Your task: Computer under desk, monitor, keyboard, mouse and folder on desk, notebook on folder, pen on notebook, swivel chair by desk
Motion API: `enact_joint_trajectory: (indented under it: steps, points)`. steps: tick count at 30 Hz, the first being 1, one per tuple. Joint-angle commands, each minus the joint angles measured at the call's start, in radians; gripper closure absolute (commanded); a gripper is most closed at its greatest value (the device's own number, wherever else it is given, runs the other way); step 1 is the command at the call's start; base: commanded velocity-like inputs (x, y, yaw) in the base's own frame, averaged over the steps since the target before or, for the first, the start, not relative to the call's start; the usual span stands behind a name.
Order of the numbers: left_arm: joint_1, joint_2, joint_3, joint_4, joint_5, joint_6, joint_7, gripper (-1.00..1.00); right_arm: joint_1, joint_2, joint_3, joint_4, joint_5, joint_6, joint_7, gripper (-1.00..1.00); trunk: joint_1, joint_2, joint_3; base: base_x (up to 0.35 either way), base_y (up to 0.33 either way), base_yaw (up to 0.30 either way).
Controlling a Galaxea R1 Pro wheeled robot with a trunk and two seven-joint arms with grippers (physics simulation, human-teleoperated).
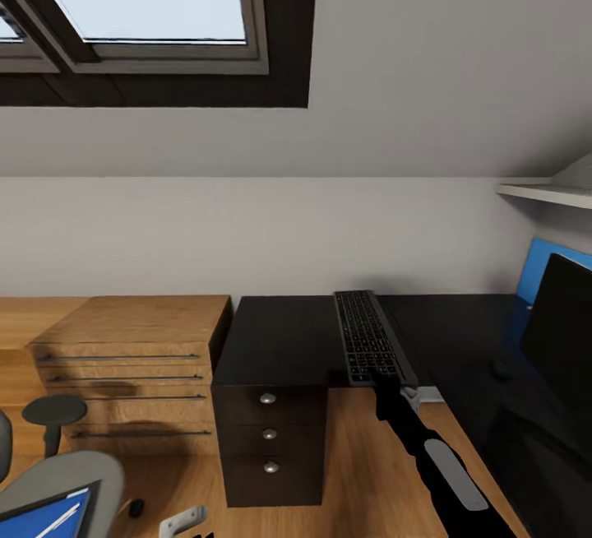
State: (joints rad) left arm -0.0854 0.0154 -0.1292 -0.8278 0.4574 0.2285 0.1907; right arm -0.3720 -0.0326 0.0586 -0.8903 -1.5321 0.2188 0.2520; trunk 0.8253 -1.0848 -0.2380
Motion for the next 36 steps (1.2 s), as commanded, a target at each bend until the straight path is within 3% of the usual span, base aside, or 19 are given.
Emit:
enact_joint_trajectory:
  steps: [1,4,11,36]
  points:
    - [0.0,0.001,-0.006,-0.002,0.011,0.003,0.01,-1.0,-0.001,-0.001,0.002,0.001,-0.011,0.002,0.005,1.0,0.0,-0.001,-0.001,0.008,0.0,-0.037]
    - [0.0,0.001,-0.006,-0.002,0.011,0.002,0.01,-1.0,-0.001,-0.004,-0.001,0.001,-0.032,0.005,0.005,1.0,0.0,-0.001,-0.001,0.002,0.0,-0.009]
    - [0.0,0.003,-0.005,-0.016,0.016,0.003,0.012,-1.0,-0.001,-0.004,0.0,0.001,-0.035,0.008,0.005,1.0,0.0,-0.001,-0.001,0.0,0.0,-0.001]
    - [0.0,-0.002,-0.007,-0.019,0.017,0.003,0.019,-1.0,-0.001,-0.003,-0.003,0.031,-0.037,0.002,0.006,1.0,0.096,-0.176,-0.08,0.0,0.0,0.0]
